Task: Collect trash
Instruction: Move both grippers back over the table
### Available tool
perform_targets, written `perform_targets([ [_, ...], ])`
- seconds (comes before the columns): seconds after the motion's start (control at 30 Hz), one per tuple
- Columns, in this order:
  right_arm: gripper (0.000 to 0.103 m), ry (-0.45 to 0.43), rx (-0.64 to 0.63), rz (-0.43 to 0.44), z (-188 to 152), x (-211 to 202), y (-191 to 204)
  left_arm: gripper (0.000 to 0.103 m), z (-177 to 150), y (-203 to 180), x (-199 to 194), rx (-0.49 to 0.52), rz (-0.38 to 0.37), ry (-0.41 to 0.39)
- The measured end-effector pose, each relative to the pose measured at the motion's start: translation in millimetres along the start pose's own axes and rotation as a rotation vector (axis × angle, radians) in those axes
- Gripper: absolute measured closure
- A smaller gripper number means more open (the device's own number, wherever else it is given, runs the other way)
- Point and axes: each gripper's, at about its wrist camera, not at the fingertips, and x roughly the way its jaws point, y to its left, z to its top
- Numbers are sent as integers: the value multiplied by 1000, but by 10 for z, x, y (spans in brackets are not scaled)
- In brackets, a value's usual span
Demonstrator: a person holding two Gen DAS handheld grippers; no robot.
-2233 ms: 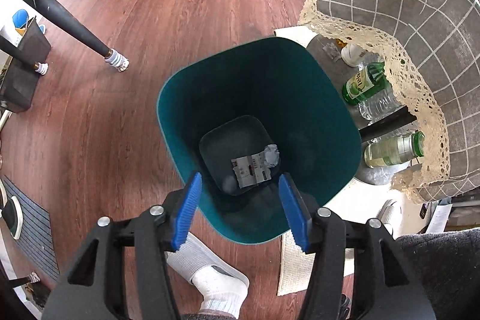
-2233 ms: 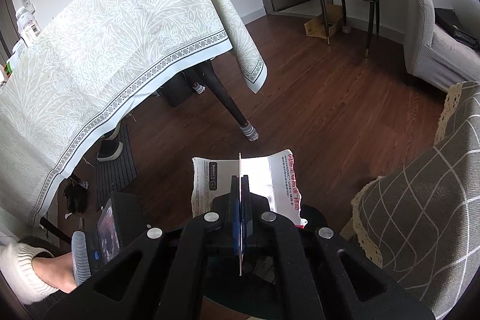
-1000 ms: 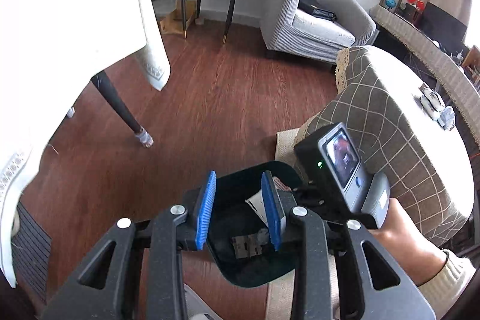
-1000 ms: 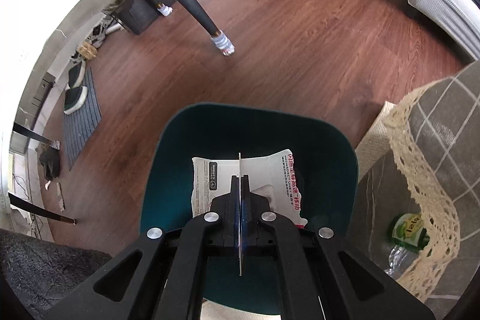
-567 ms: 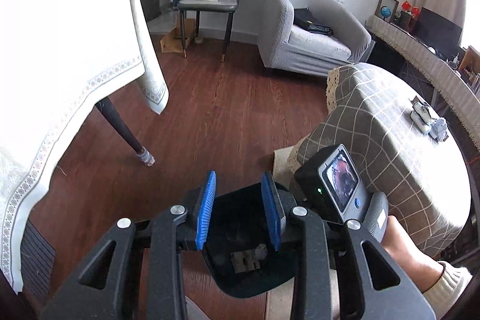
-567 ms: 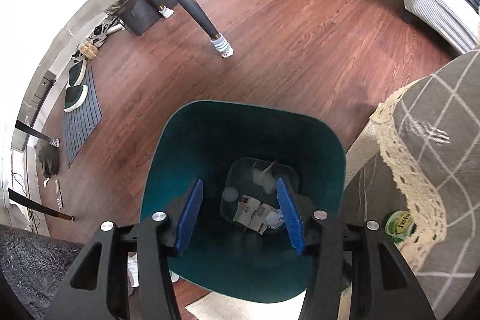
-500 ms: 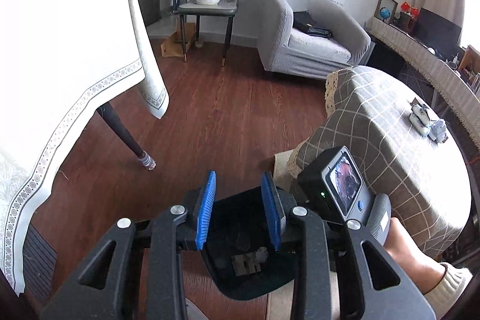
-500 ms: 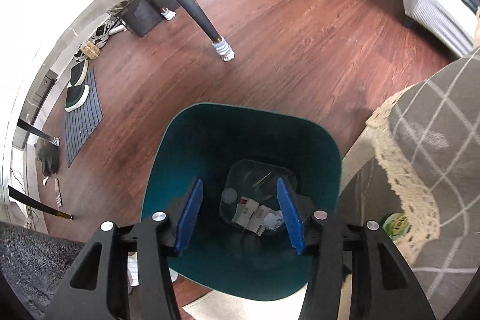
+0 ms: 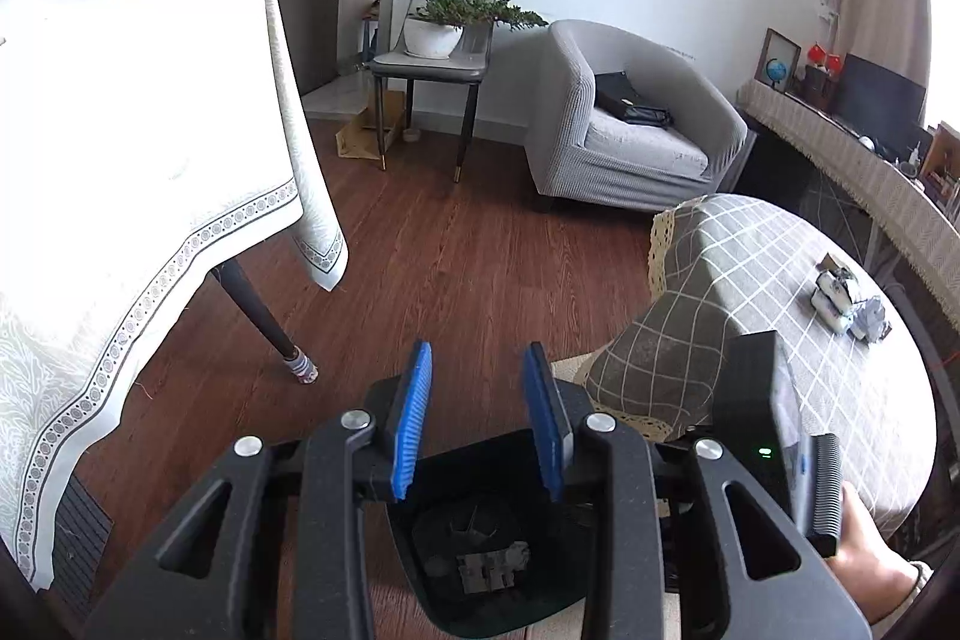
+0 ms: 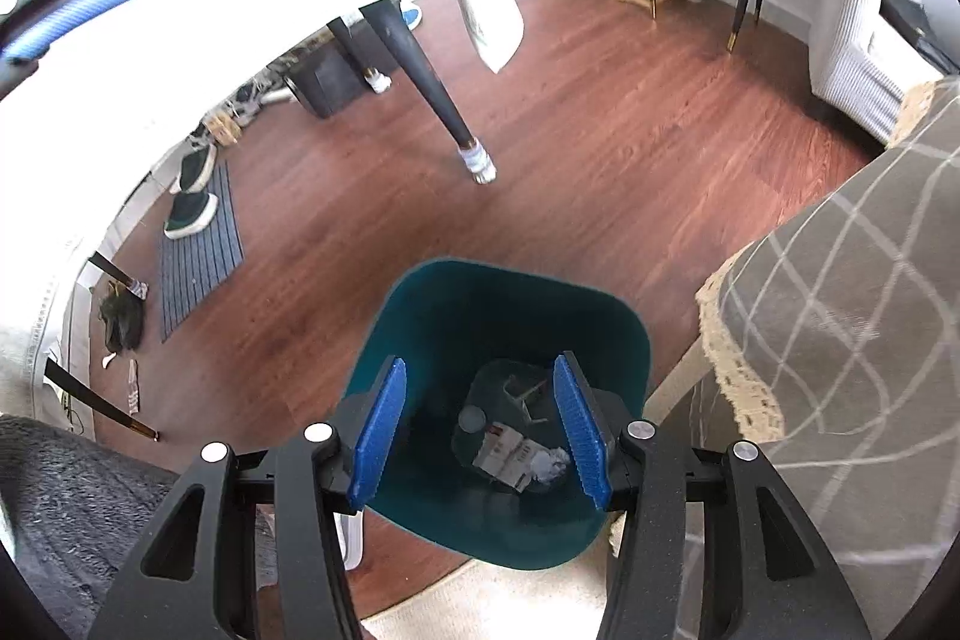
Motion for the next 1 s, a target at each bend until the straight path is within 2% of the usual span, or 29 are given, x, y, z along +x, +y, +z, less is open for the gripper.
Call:
perform_targets([
  [0.2, 57, -110, -30, 7, 27, -408, 74, 67, 71, -120, -46, -11, -35, -45],
  [0.33, 57, -188, -39, -3, 38, -707, 54, 59, 138, -235, -143, -13, -74, -112],
  [0.43, 57, -247, -33, -15, 3, -943, 6, 56, 161, -360, -174, 3, -92, -133],
  [0.9, 57, -359, 82, -173, -441, -1774, -737, 44, 131, -1162, 45, 52, -176, -103],
  [1.0, 57, -382, 117, -198, -541, -1913, -905, 37, 111, -1316, 103, 64, -188, -90],
])
